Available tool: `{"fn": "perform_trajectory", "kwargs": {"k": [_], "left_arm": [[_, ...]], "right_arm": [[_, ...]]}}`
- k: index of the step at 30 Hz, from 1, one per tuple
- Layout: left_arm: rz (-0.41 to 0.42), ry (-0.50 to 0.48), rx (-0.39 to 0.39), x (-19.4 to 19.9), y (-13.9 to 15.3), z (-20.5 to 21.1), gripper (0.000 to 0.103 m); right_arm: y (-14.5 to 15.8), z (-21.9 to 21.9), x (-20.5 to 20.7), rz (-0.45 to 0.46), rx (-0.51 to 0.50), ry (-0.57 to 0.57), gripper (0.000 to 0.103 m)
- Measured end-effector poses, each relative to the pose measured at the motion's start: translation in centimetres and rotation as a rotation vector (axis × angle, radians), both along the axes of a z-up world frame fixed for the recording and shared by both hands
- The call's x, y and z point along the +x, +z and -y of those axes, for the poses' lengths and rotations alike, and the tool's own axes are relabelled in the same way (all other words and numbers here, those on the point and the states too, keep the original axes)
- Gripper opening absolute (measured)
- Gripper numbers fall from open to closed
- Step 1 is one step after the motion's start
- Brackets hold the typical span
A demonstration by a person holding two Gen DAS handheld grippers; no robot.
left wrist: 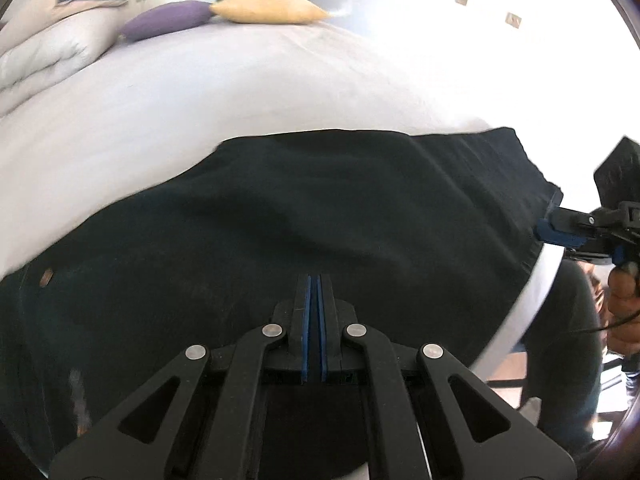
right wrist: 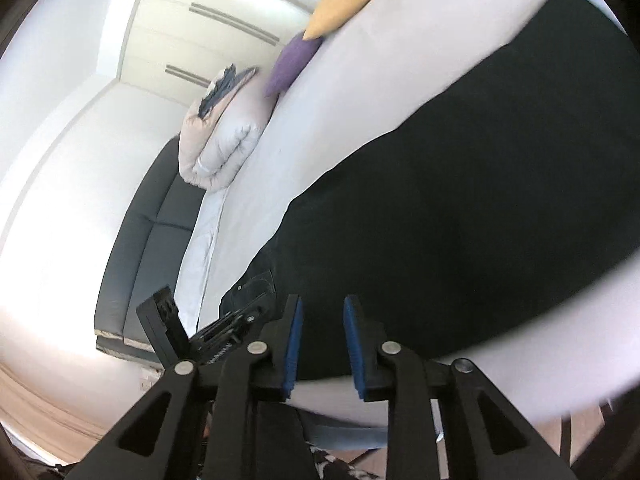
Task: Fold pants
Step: 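Fold the jeans edge over toward the left tool with the right tool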
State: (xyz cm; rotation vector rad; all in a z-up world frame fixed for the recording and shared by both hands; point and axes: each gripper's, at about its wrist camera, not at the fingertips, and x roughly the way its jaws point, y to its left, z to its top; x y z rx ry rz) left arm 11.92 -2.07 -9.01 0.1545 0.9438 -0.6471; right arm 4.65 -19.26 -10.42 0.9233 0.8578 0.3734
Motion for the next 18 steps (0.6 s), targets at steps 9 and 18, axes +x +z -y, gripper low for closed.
{"fn": "perform_trajectory", "kwargs": {"k": [9,18], "left_arm": [[-0.048,0.025,0.049,1.4,-3.4,-0.2,0.002],[-0.060,0.041,-0.004,0.5,-4.4,-1.8,0.002]], "right_arm": [[-7.6,-0.3,4.5,-0.113,0.148,0.034,0.000],[-7.8,16.9,1.3,-0.053,0.192,-0.423,0.000]]}}
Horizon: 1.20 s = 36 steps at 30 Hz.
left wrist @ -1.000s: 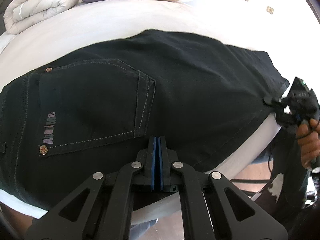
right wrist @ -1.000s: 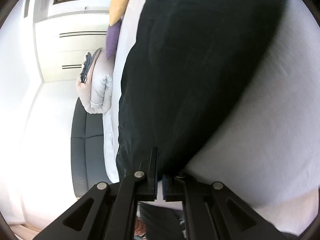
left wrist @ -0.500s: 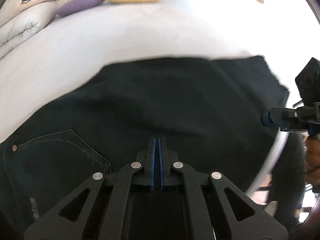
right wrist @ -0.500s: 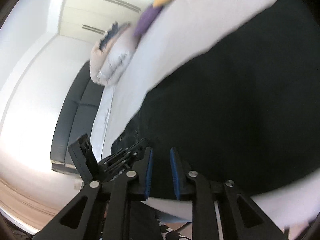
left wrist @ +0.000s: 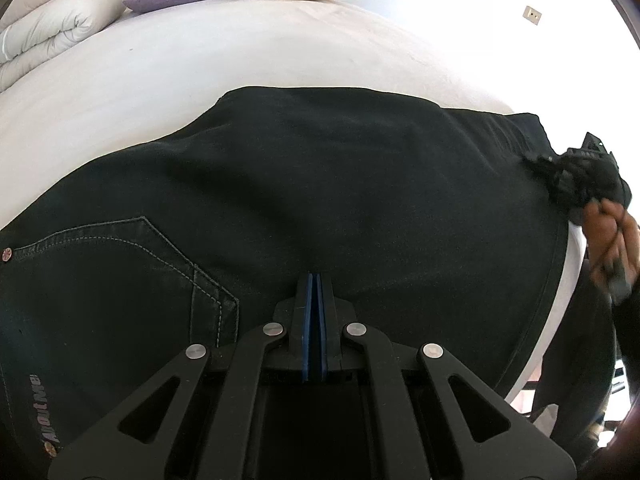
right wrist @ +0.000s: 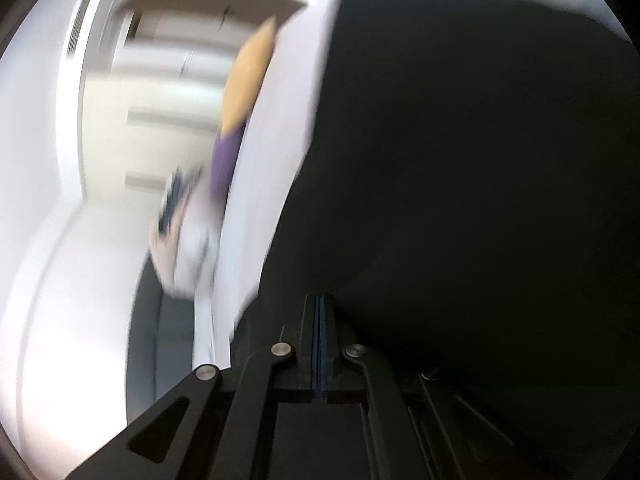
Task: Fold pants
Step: 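Fold the jeans edge over toward the left tool with the right tool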
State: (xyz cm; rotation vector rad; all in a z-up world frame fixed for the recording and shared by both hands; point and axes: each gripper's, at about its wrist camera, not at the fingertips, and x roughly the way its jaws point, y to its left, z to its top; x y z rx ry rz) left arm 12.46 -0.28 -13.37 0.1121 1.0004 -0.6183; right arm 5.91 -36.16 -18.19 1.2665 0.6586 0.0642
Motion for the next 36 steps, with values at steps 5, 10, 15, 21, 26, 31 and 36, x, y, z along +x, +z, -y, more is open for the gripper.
{"fn": "perform_trajectory", "kwargs": {"k": [5,10,15,21,26,31,36], "left_arm": [[-0.032,0.028,-0.057,0.3,0.1,-0.8,0.002],[-0.031,0.070,-0.071,0.4,3.3,-1.4,0.003],[0.018,-0.014,-0.064,2.7,4.7,2.7,0.003],[-0.034,-0.050,-0.063,4.9,1.2,0.2,0.003],[-0.083,0.014,-0.173,7.6,0.4,-6.7,0.002],[-0.110,0.076,-0.289,10.4,-0.2,-12.8,0.002],[-0.053,0.092,-0.252,10.2,0.3,-15.8,0.002]], "right_arm": [[1.3,6.3,-2.9,0.021,-0.012,-0.204,0.000],[6.1,4.1,-4.5,0.023,-0.115,-0.218,0.007],[6.1,-6.9,1.8,0.037,-0.109,0.137,0.017],[1.0,-12.8,6.1,-0.086,-0.087,0.327,0.000],[0.4,-7.7,4.7,-0.048,-0.047,0.197,0.000],[0.6,-0.7,2.3,-0.017,-0.066,-0.008,0.000],[1.8,4.4,-0.8,-0.027,-0.094,-0.159,0.000]]}}
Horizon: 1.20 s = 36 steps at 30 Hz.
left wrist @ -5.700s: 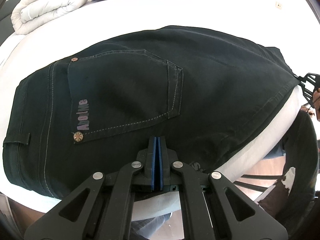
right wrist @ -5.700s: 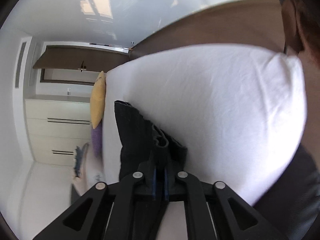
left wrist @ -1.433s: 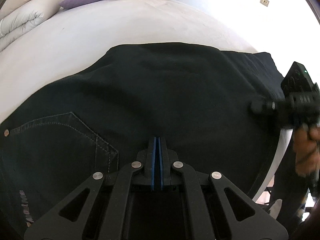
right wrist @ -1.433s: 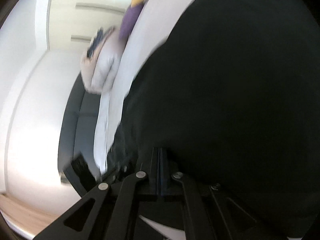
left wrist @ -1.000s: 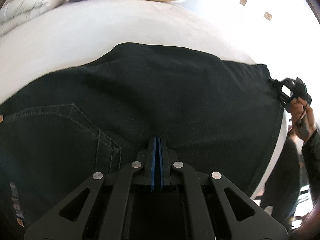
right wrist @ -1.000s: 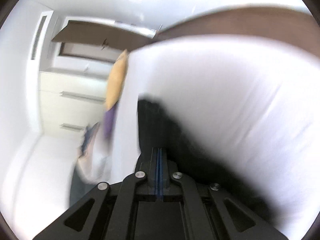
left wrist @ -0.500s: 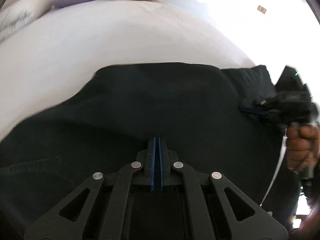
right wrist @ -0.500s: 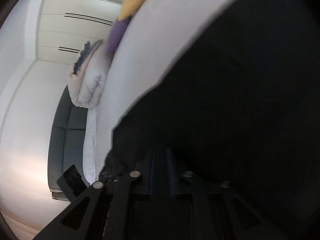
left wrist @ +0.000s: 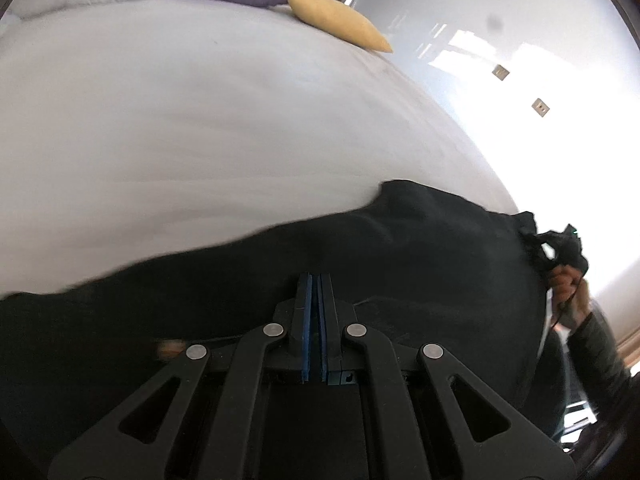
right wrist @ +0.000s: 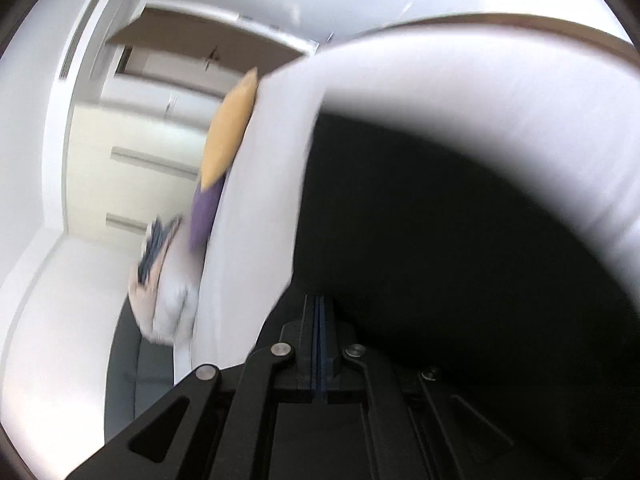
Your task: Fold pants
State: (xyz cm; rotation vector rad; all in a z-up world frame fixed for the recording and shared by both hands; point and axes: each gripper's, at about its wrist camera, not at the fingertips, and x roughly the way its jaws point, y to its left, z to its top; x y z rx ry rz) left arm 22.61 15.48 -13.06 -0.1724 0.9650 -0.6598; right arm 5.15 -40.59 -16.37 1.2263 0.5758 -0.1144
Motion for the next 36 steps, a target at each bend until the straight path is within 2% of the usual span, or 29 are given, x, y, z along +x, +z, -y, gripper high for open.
{"fn": "perform_trajectory", "kwargs": {"k": [3,4,5,7,8,10,11,13,15,17,18,19,21,25,26,28,31,34,35,36], "left_arm": [[0.037,0.100,0.113,-0.2,0.8,-1.6,0.002],[0.036,0.152,0.160,-0.2,1.3,-1.8,0.003],[0.046,0.164,0.160,-0.4,2.0,-1.5,0.002],[0.102,0.094,0.055,-1.6,4.4,1.4,0.002],[0.111,0.054,0.040,-2.3,4.9,2.9,0.003],[0.121,-0.067,0.062,-2.7,5.3,8.6,0.003],[0.106,-0.147,0.065,-2.6,4.8,12.3,0.003],[0.046,-0.228,0.092,-1.9,2.7,17.7,0.003],[-0.010,-0.260,0.123,-1.1,0.5,20.9,0.003],[-0.009,-0.256,0.124,-0.6,-0.4,22.2,0.002],[-0.026,-0.245,0.108,0.1,-0.4,22.2,0.002],[-0.039,-0.239,0.095,0.5,-0.5,22.1,0.002],[-0.038,-0.242,0.082,1.5,-0.5,21.7,0.002],[-0.032,-0.172,0.057,3.6,-0.6,19.9,0.002],[-0.047,-0.151,0.028,4.1,-0.8,18.8,0.002],[-0.058,-0.112,0.018,4.8,-1.0,17.4,0.002],[-0.046,-0.071,0.034,5.2,-0.8,15.1,0.002],[-0.005,0.010,0.090,5.9,-0.8,13.5,0.002],[-0.002,0.033,0.083,5.8,-0.5,12.5,0.002],[0.006,0.064,0.099,5.5,-0.2,11.8,0.003]], "right_arm": [[1.4,1.9,-2.4,-0.035,-0.032,-0.071,0.000],[2.1,1.7,-2.8,-0.057,-0.065,-0.082,0.003],[2.9,0.9,-3.1,-0.069,-0.088,-0.071,0.008],[3.6,-1.5,-2.8,-0.037,-0.074,0.005,0.008],[3.8,-3.4,-1.9,-0.022,-0.066,0.067,0.008],[4.0,-8.6,0.8,-0.003,-0.048,0.243,0.008],[4.1,-10.9,1.9,0.003,-0.041,0.319,0.008],[3.6,-16.4,4.3,0.002,-0.040,0.487,0.008],[2.5,-19.8,5.7,-0.026,-0.030,0.575,0.008],[0.7,-20.5,6.1,-0.083,-0.008,0.604,0.007],[-0.1,-19.9,5.9,-0.093,0.011,0.592,0.000],[-0.7,-18.9,5.9,-0.077,0.054,0.571,0.000],[-0.9,-17.0,6.3,-0.067,0.057,0.506,0.000],[-1.7,-8.8,4.5,-0.021,0.111,0.307,0.000],[-1.6,-6.9,3.8,-0.010,0.101,0.257,0.000],[-1.4,-3.5,2.4,0.005,0.080,0.166,0.000],[-0.9,1.4,-0.5,0.023,0.060,0.016,0.000],[0.6,4.8,-4.2,0.029,0.019,-0.102,0.000],[1.0,5.8,-5.6,0.019,0.000,-0.139,0.002],[1.3,6.6,-7.5,0.008,0.000,-0.186,0.007]]}}
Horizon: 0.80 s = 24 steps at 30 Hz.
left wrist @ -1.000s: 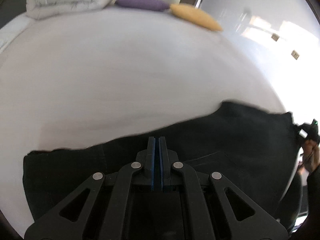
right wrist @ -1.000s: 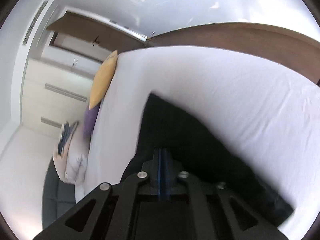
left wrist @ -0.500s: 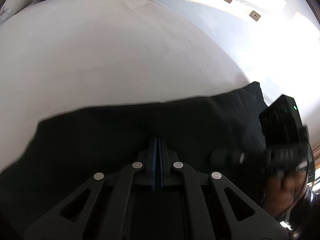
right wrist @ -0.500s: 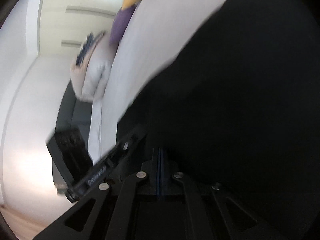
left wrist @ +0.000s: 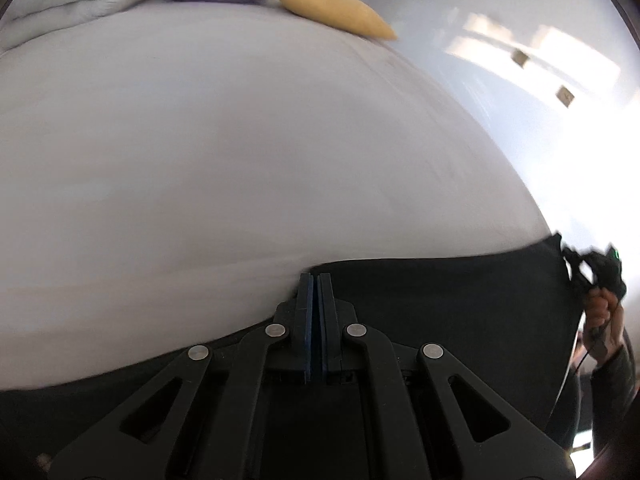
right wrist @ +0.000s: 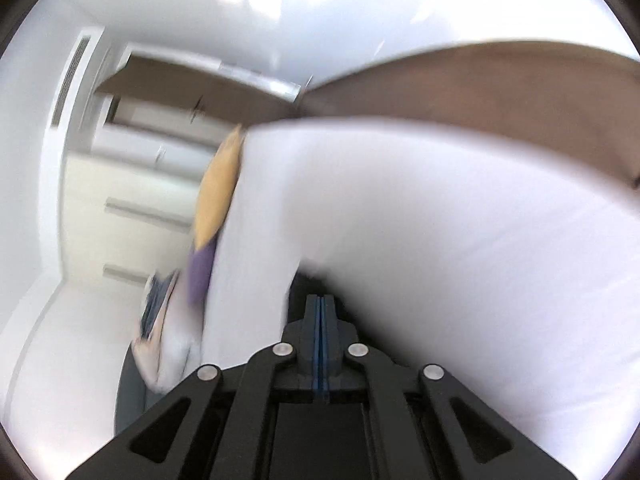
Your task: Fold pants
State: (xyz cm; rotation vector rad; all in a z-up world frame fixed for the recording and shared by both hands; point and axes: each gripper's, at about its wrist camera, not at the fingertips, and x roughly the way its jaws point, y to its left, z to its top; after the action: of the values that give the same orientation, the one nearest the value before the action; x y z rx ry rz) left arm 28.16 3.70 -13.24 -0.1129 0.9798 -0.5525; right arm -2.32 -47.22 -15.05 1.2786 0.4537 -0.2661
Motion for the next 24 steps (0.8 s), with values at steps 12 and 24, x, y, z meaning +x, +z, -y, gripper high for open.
{"fn": "perform_trajectory", "kwargs": {"k": [12,24], "left_arm": [[0.067,0.095,0.023,-12.6,3.2,-4.6,0.003],[-0.020,0.029,0.007,-17.3,-1.6,4.7,0.002]], "right_arm": [[1.5,-7.6,-11.3,0.008,-0.031,0.002,0.055],[0.2,-9.4,-11.1,0.000,0.085,-0.043,0.056]]}}
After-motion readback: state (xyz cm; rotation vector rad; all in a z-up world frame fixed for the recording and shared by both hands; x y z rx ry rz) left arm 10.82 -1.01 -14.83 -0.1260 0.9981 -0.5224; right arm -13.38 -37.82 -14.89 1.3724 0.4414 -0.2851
